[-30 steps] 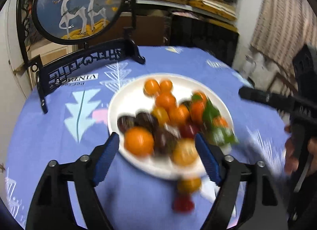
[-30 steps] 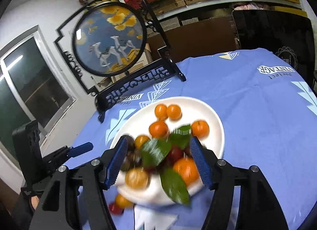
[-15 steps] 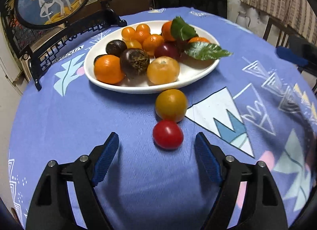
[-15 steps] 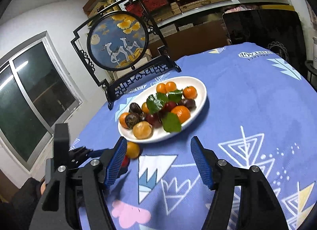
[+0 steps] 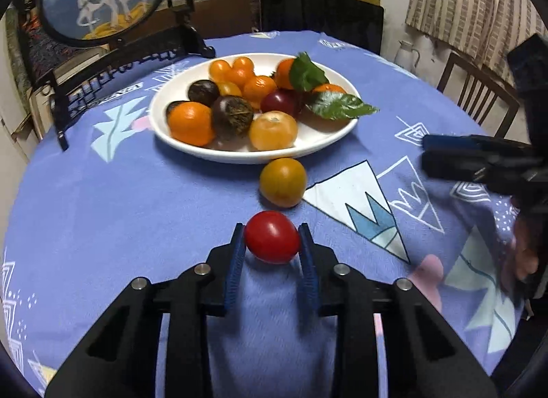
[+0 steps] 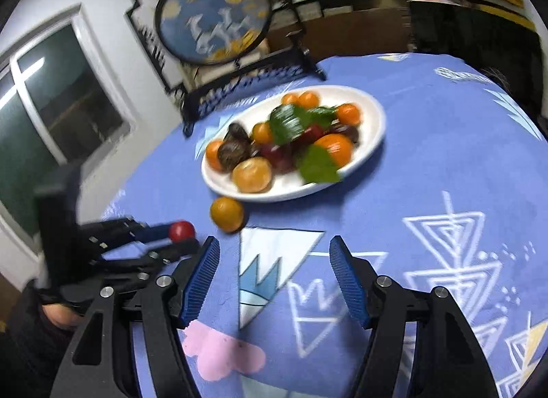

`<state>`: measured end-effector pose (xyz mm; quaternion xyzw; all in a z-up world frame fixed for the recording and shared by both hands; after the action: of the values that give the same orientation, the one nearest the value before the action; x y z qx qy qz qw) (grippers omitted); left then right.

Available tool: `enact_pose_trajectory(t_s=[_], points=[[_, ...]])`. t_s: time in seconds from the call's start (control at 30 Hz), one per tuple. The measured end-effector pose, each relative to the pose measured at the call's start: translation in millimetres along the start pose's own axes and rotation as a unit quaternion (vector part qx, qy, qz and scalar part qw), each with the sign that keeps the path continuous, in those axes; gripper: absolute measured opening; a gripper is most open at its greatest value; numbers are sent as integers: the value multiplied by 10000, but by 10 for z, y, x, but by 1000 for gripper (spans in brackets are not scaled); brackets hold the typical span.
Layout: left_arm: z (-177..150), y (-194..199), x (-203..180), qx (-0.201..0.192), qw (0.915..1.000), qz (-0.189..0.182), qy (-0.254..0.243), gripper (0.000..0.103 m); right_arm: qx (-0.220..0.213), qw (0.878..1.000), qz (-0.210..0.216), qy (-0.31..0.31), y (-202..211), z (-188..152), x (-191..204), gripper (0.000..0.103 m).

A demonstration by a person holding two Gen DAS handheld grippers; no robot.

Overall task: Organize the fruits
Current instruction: 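Grasp the red tomato with the left gripper while the right gripper grasps the yellow-orange fruit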

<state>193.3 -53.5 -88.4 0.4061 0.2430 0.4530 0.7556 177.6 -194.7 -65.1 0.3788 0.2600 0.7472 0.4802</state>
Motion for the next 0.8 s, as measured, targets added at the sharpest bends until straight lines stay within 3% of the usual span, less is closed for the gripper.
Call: enact_pose_trajectory(t_s=[0.17,0.3,0.37,0.47,0.63,0.8], points=[[-132,207,119,-138,9998,96,143,30,355,9973,-202,607,-384,85,410,67],[-208,291,221,-179,9995,107,254,30,618,9960,-283,585,-705,156,534,65],[-236,302,268,-180,9993,121,295,30,749,9958,-240,464,-846,185,551,47],[-264,281,329,-171,9991,106,367,30,859,9948,-328,446,-995,208,575,37],[-266,270,374,-205,9986,50,492,30,719,9952,-292,589,-875,161,604,36],[-154,350,353,-336,9983,20,481,30,345,9969,-42,699,-373,144,559,36]])
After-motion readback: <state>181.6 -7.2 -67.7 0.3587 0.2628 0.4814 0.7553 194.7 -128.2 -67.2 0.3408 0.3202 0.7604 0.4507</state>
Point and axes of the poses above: each gripper's, at about its wrist camera, not at the fingertips, and y roughly against the way its jaws point, x to its left, z to its top, the point moved 8 cm from there along -y, roughly the way its jaws point, and after that the axes turned 6 degrees about x, right-handed, at the moved point
